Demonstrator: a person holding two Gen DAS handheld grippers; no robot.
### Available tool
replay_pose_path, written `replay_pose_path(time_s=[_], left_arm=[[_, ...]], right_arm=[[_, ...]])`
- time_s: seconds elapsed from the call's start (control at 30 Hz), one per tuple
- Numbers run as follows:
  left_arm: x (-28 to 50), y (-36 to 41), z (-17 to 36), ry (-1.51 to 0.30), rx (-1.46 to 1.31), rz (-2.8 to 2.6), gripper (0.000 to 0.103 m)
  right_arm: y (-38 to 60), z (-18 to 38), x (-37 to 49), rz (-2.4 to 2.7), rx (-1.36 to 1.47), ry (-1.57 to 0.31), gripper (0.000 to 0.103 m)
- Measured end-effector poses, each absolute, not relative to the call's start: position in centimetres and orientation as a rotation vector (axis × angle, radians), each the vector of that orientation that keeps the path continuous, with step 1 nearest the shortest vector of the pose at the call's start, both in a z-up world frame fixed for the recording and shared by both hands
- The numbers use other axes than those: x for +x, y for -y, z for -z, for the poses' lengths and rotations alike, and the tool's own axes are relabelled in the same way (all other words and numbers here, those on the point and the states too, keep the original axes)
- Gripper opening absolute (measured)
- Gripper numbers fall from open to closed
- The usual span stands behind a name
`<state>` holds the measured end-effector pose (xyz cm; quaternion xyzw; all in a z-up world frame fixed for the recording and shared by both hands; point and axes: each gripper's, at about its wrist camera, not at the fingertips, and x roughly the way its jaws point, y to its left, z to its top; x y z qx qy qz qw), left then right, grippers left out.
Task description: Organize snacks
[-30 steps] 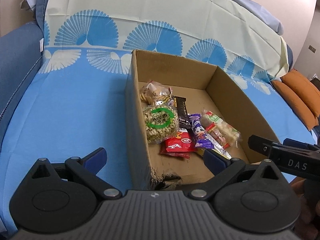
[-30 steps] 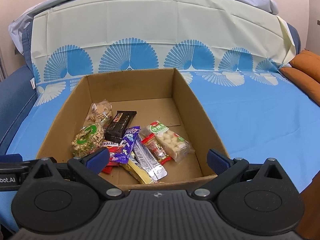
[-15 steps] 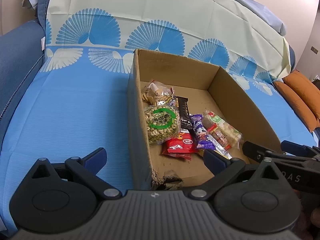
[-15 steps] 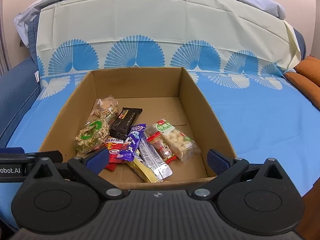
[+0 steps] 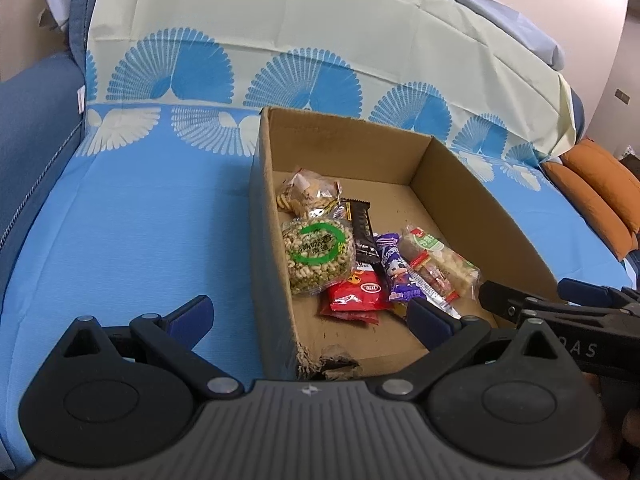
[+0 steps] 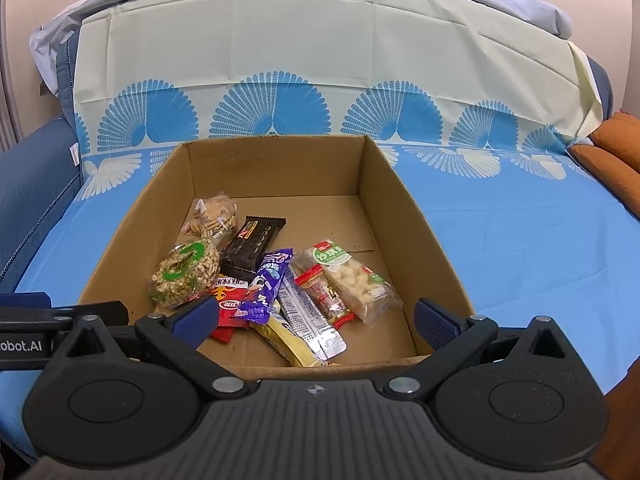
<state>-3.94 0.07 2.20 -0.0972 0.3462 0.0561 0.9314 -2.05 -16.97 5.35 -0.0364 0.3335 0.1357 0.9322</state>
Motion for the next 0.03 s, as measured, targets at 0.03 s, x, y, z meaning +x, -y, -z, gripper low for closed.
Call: replay_pose_path(time_s=[0.03], left_arm=[[-3.92, 0.0, -2.22, -0.709, -0.196, -0.116, 0.103]], right_arm=[[16.97, -5.36, -2.03, -0.277, -0.074, -0.682, 0.102]])
